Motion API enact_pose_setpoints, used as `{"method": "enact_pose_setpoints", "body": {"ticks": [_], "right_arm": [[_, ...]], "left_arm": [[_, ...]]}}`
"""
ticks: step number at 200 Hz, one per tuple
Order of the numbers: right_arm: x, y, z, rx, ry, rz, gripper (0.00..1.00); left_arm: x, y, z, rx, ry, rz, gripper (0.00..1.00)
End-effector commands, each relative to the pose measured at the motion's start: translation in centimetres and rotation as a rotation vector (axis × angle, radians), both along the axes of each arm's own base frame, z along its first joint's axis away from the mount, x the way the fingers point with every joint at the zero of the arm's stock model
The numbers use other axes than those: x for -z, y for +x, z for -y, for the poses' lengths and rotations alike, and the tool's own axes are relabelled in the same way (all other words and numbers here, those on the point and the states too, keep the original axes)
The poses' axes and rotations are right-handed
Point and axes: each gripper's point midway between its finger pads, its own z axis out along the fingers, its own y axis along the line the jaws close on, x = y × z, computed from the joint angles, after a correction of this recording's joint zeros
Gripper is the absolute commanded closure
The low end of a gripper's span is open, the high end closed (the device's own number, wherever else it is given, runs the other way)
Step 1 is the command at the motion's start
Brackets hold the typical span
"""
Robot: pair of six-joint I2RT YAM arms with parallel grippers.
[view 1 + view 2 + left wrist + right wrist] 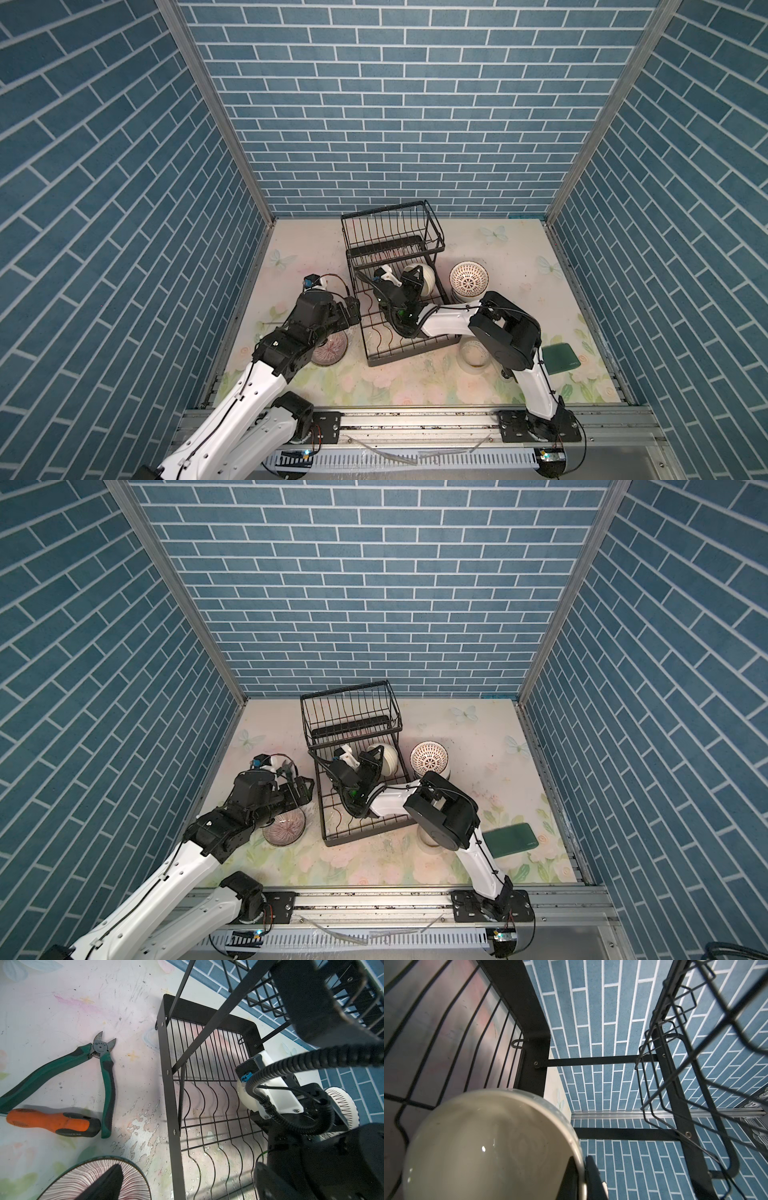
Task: Load the bowls into the dish rack
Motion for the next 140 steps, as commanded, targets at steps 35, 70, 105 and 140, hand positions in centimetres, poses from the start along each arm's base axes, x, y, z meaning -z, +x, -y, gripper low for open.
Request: {"method": "enact_pose_setpoints", "body": {"ticks": [35, 70, 105, 140], "right_arm": [[0.0, 0.5, -0.3, 0.036, -0.049, -0.001, 1.0], [1.4, 0.7, -0.5, 0.036, -0.091, -0.024, 1.0], [2.1, 0.8, -0.9, 0.034, -0.116, -0.039, 1.0], [2.9, 0.6, -0.8, 0.03, -0.128, -0.079, 1.0]], "left_arm": [[0.2, 0.2, -0.2, 0.001, 0.013, 0.002, 0.0], [0.4, 0.1, -0.2, 0.0, 0.015, -0.001, 0.0], [0.6, 0.1, -0.3, -0.002, 0.018, -0.003, 0.0], [0.7, 0.1, -0.3, -0.006, 0.018, -0.005, 0.0]]}}
